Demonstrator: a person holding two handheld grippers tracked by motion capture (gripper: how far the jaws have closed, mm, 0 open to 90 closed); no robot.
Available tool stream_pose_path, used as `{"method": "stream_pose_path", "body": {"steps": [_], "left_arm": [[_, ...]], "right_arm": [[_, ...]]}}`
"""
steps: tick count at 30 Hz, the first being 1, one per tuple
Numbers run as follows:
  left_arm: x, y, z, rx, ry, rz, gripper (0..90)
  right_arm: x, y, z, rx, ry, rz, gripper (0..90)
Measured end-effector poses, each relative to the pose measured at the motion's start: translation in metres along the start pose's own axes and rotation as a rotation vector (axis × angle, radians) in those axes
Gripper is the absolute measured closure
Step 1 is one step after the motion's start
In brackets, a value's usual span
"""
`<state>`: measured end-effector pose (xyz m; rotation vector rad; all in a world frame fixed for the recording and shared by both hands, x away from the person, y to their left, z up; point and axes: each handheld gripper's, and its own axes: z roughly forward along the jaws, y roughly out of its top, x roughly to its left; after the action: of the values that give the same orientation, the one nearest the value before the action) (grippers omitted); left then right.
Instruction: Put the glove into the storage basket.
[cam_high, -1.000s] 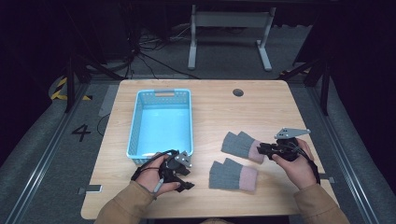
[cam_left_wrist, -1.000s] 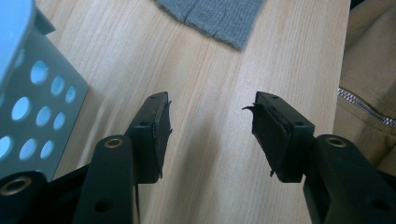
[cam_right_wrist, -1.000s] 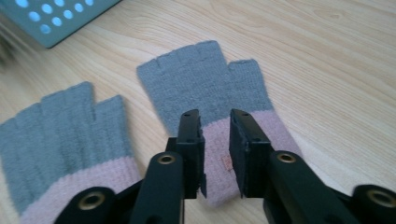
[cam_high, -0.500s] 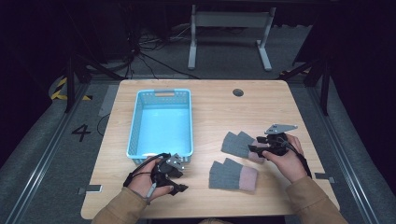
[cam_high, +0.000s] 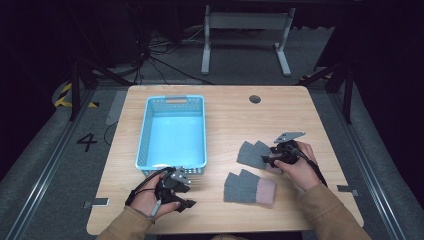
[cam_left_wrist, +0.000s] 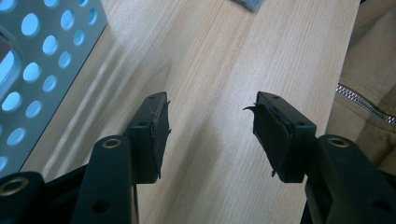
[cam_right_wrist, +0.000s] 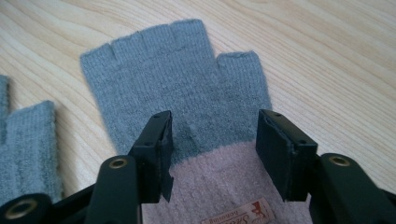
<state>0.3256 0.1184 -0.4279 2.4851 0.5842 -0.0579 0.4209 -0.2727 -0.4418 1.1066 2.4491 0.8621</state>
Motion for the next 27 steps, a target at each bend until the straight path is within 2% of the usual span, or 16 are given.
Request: {"method": "stream_pose_path", "body": {"steps": [5, 15, 23, 27], "left_arm": [[0.0000, 0.0006, 0.0012, 0.005, -0.003, 0.004, 46.4], [-0.0002, 0.0029, 0.0038, 0.010, -0.006, 0.009, 46.1], [0.0000, 0.0029, 0.0038, 0.010, -0.005, 0.010, 46.1], [0.0002, 0.0029, 0.0035, 0.009, -0.007, 0.008, 46.1]], "right_arm": [[0.0023, 0.0018, 0.0039, 0.031, -0.008, -0.062, 53.0], [0.0004, 0.0017, 0.0053, 0.037, 0.026, -0.022, 72.1], [0.0010, 0.0030, 0.0042, 0.040, 0.016, -0.032, 83.7], [0.0018, 0.0042, 0.0018, 0.035, 0.009, -0.034, 85.0]]}}
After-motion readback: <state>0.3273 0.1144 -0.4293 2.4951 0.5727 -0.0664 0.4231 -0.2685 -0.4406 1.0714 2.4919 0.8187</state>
